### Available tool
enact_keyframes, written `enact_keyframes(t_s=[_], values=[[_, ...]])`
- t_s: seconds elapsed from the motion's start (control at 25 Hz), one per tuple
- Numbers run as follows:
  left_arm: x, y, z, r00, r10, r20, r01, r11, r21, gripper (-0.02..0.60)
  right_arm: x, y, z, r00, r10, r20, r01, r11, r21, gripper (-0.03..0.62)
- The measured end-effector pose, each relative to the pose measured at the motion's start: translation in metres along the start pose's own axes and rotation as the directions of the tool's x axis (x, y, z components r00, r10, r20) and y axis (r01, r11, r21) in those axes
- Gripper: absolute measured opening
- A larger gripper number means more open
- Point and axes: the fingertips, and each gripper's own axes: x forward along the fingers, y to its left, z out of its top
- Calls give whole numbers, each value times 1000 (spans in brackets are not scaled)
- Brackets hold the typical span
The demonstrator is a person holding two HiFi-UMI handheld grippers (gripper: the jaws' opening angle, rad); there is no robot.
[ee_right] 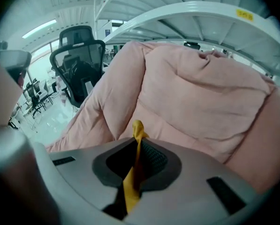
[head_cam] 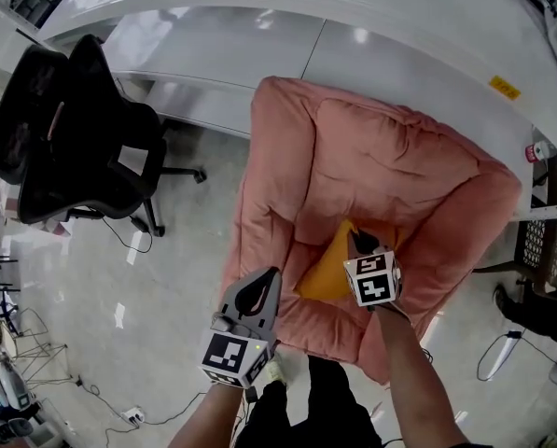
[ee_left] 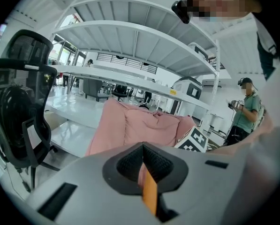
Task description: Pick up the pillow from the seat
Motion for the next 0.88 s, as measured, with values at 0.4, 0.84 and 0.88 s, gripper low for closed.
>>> enact_keyframes(t_s=[0.4,0.84,0.88], values=[[-38,-9,50,997,2,83,-1,1000,-10,3,-114,5,55,974,-55,219,25,990,139,20],[-93,-33,109,989,-35,145,37,999,-13,3,-253,2,105,906,-137,400,33,966,256,20],[-99,-37,113,988,-43,149,45,999,-8,3,-265,4,106,902,-143,408,34,965,261,20]])
